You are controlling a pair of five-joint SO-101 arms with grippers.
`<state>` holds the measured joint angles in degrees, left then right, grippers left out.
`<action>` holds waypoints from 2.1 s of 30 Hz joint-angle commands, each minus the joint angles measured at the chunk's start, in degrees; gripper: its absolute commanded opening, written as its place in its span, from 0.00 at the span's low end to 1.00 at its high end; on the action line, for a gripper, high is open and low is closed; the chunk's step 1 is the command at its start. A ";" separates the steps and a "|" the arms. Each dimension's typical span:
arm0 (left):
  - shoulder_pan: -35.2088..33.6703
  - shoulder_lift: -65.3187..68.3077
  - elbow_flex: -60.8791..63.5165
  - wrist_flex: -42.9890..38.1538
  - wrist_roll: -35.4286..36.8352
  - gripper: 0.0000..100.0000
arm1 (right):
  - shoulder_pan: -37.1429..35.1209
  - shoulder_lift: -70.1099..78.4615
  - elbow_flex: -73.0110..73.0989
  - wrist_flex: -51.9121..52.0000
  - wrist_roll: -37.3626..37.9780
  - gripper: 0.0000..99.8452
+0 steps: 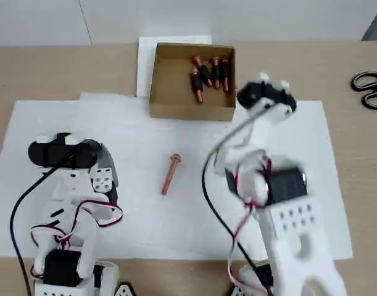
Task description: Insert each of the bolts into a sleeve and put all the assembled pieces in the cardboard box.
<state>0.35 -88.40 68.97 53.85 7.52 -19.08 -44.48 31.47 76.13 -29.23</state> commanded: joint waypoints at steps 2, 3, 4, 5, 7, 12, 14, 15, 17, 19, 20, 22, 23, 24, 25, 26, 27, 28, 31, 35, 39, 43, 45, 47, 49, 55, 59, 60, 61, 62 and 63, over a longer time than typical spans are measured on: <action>1.32 0.35 -5.41 4.84 0.18 0.01 | 0.66 -15.69 15.91 -12.26 0.62 0.00; 2.29 1.05 -6.99 6.68 0.18 0.01 | 0.92 -18.07 19.08 -14.90 1.23 0.00; 3.25 2.29 -9.01 8.97 0.18 0.01 | 1.63 -20.53 22.42 -17.45 2.81 0.00; 4.40 3.96 -11.30 10.99 0.26 0.01 | 2.33 -23.08 25.49 -20.09 5.10 0.00; 6.15 8.70 -15.87 14.33 0.35 0.01 | 4.79 -27.38 31.47 -25.10 9.41 0.00; 7.56 25.05 -24.92 16.00 1.93 0.01 | 9.45 -36.70 41.41 -32.48 15.56 0.00; 7.65 32.26 -28.88 16.00 4.31 0.01 | 9.71 -39.96 43.78 -32.57 16.44 0.00; 7.65 35.87 -31.08 16.00 5.98 0.01 | 9.71 -41.54 44.92 -32.84 16.97 0.00; 8.00 42.99 -35.82 16.26 9.49 0.01 | 9.63 -44.70 47.21 -32.92 18.02 0.00; 10.55 49.58 -40.04 16.35 11.69 0.01 | 9.63 -48.31 49.49 -33.01 18.90 0.00; 12.40 52.75 -41.89 16.35 12.22 0.01 | 9.63 -50.24 50.81 -33.01 19.87 0.00; 17.05 58.11 -45.41 16.26 12.31 0.01 | 9.63 -54.55 53.71 -33.01 22.68 0.00; 19.16 60.48 -47.16 16.26 12.66 0.01 | 9.63 -57.01 55.21 -33.01 24.00 0.00; 20.84 62.68 -48.84 16.18 13.45 0.01 | 9.63 -59.56 56.70 -33.01 24.97 0.00; 22.07 64.62 -50.42 16.26 14.68 0.01 | 9.63 -60.26 57.23 -33.01 25.32 0.00; 22.68 66.55 -52.00 16.35 15.91 0.01 | 9.63 -59.91 57.49 -33.36 25.32 0.00; 22.86 68.22 -53.14 16.35 16.88 0.01 | 9.71 -59.38 57.58 -33.80 25.23 0.00; 22.86 69.89 -54.02 16.35 17.41 0.01 | 9.80 -58.59 57.67 -34.42 25.23 0.00; 22.86 74.64 -55.69 17.41 17.49 0.01 | 9.80 -58.95 57.93 -35.82 25.41 0.00; 22.95 82.20 -58.59 20.48 16.79 0.01 | 9.80 -59.30 61.01 -38.90 25.41 0.00; 23.12 91.08 -66.68 24.00 14.59 0.01 | 9.89 -59.30 64.97 -41.89 25.23 0.00; 23.03 98.64 -77.49 32.26 14.68 0.10 | 9.89 -59.30 64.97 -42.51 25.14 0.00; 22.95 101.80 -82.51 37.19 14.68 0.14 | 9.98 -59.30 64.97 -42.42 25.14 0.00; 22.86 104.26 -86.55 41.23 14.59 0.15 | 9.98 -59.30 64.97 -42.42 25.14 0.00; 22.86 106.46 -89.45 44.40 14.51 0.15 | 9.98 -59.30 64.97 -42.42 25.14 0.00; 22.86 111.38 -90.51 46.07 14.42 0.14 | 9.98 -59.30 64.97 -42.15 25.14 0.00; 22.77 114.90 -90.68 45.71 14.24 0.14 | 9.98 -59.30 64.97 -42.07 25.14 0.00; 22.59 115.69 -90.77 45.63 14.24 0.14 | 9.98 -59.30 64.97 -42.07 25.14 0.00; 22.24 116.40 -90.77 45.36 14.24 0.14 | 9.98 -59.30 64.97 -42.07 25.14 0.00; 21.71 117.10 -90.77 44.75 14.24 0.14 | 9.98 -59.30 64.97 -42.07 25.14 0.00; 21.01 117.45 -90.77 44.22 14.24 0.14 | 9.98 -59.30 64.97 -42.07 25.14 0.00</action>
<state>22.68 29.05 -19.30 99.12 22.11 -9.58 -102.59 96.18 34.99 -4.35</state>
